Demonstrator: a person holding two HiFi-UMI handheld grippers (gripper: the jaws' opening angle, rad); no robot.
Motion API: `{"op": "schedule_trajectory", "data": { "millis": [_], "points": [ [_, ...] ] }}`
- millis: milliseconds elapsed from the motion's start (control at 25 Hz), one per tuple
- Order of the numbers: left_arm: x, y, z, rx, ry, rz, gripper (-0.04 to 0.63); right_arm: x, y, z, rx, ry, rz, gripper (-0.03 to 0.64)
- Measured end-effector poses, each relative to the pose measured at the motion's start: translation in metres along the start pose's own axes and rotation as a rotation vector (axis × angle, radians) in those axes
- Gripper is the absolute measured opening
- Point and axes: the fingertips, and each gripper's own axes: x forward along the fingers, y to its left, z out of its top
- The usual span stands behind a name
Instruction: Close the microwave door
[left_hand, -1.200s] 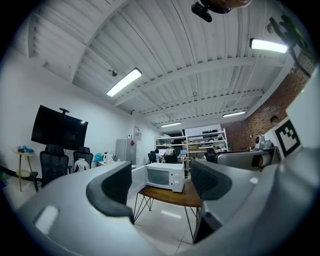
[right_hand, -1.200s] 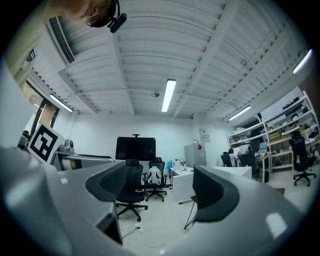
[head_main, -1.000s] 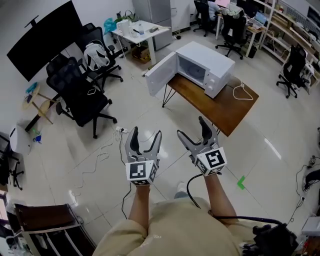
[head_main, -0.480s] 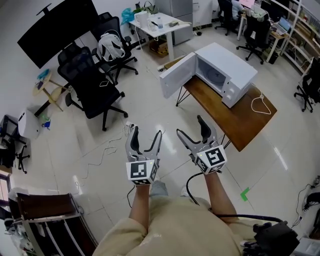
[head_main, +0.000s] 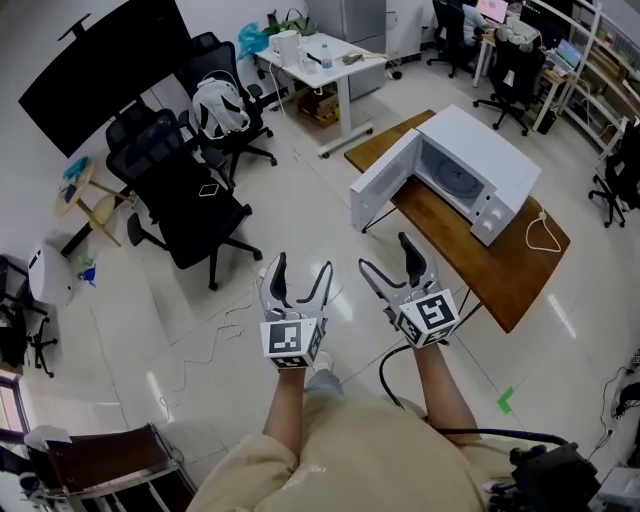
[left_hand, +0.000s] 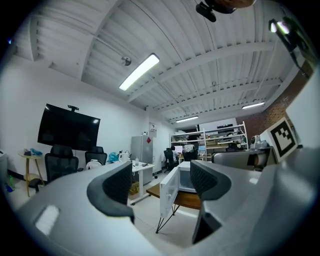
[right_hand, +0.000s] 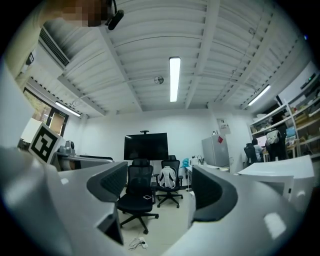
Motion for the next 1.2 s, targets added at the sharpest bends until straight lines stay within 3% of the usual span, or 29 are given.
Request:
{"op": "schedule_trajectory", "data": {
  "millis": [160, 280, 400, 560, 760, 960, 1200],
  "points": [
    [0.058, 0.039, 0.03, -0.008, 0.032, -0.062, 0.365, 0.063, -0.017, 0.029, 0.008, -0.005, -0.041, 0.392],
    [0.098, 0.094, 0.038, -0.062, 0.102, -0.124, 0.365, 0.128, -0.013, 0.029, 0.008, 0.038, -0.09, 0.391],
    [0.131, 0.128, 0.017, -0.07, 0.022, -0.211, 0.367, 0.161, -0.007, 0.007, -0.018, 0.069, -0.136, 0.391],
    [0.169, 0.131, -0.015, -0.122, 0.02, -0.321, 0.367, 0.168, -0.038, -0.005, -0.055, 0.089, -0.252, 0.39],
    [0.229, 0.114, 0.012, -0.185, -0.021, -0.434, 0.367, 0.175, -0.083, 0.015, -0.089, 0.121, -0.341, 0.388],
    [0.284, 0.044, 0.034, -0.192, -0.048, -0.575, 0.367, 0.155, -0.145, 0.046, -0.112, 0.064, -0.449, 0.387],
    [0.33, -0.005, 0.044, -0.193, -0.06, -0.651, 0.367, 0.125, -0.209, 0.074, -0.22, 0.037, -0.551, 0.38]
  ]
}}
